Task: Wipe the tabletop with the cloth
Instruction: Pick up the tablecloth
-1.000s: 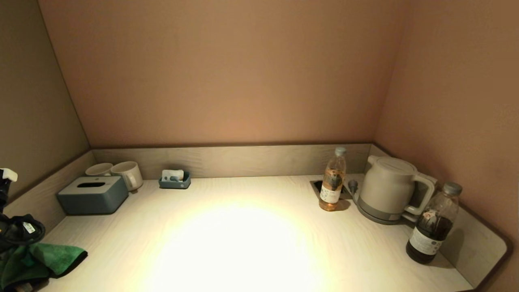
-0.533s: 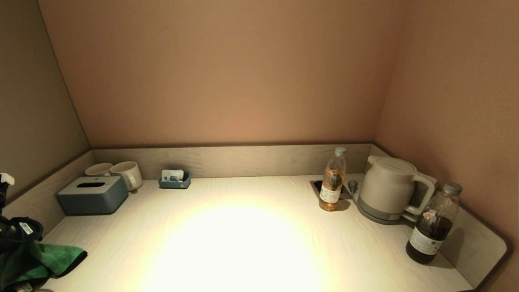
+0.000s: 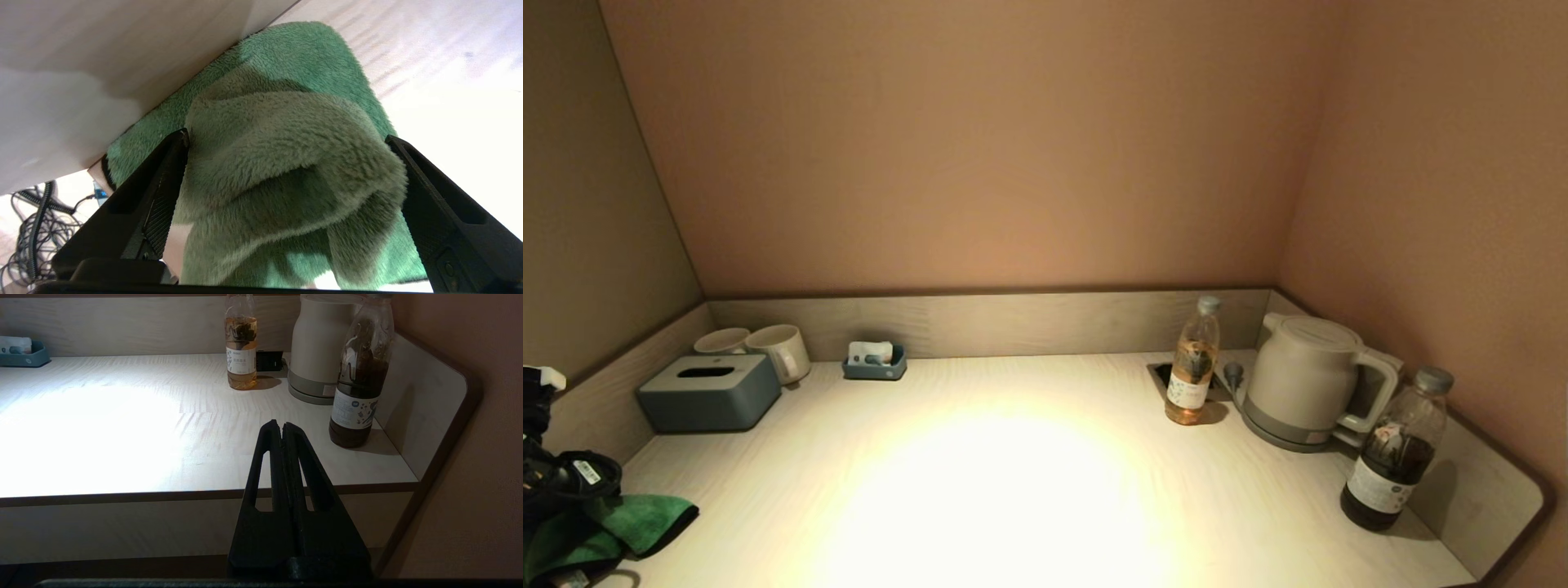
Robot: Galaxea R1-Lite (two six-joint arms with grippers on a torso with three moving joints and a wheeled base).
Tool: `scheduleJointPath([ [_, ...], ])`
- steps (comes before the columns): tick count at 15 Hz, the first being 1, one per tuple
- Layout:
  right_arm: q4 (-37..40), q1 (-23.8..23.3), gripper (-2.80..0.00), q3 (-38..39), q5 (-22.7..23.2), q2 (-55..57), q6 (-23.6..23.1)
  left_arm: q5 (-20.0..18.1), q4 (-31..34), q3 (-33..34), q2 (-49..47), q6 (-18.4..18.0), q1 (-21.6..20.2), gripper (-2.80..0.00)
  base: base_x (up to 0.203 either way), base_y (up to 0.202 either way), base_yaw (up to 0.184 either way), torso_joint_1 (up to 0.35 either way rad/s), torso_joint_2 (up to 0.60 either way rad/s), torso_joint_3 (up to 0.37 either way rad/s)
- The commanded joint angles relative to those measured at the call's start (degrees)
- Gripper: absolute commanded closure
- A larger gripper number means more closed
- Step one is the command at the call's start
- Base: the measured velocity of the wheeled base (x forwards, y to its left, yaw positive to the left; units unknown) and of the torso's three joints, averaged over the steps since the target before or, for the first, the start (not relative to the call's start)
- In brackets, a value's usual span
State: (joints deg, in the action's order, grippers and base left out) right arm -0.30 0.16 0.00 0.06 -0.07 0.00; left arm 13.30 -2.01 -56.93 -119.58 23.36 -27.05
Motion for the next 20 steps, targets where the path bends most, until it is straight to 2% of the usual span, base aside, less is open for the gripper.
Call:
scheduleJointPath([
  [1, -0.05, 0.02, 0.0, 0.0, 0.03, 0.07, 0.0, 0.06, -0.01, 0.5, 2.6, 0.19, 0.33, -2.8, 0.0, 0.0, 0.0, 0.0, 0.0, 0.0],
  [8, -0.05, 0.02, 0.0, 0.0, 0.03, 0.07, 0.0, -0.38, -0.01, 0.5, 4.35, 0.37, 1.21, -2.8, 0.0, 0.0, 0.0, 0.0, 0.0, 0.0],
  [9, -0.05, 0.02, 0.0, 0.0, 0.03, 0.07, 0.0, -0.38, -0.01, 0.5, 4.35, 0.37, 1.21, 0.0, 0.0, 0.0, 0.0, 0.0, 0.0, 0.0],
  [18, -0.05, 0.02, 0.0, 0.0, 0.03, 0.07, 0.0, -0.36, -0.2, 1.13, 2.71, 0.39, 1.21, 0.0, 0.0, 0.0, 0.0, 0.0, 0.0, 0.0],
  [20, -0.05, 0.02, 0.0, 0.0, 0.03, 0.07, 0.0, -0.3, -0.27, 1.93, -0.16, 0.53, 1.21, 0.0, 0.0, 0.0, 0.0, 0.0, 0.0, 0.0],
])
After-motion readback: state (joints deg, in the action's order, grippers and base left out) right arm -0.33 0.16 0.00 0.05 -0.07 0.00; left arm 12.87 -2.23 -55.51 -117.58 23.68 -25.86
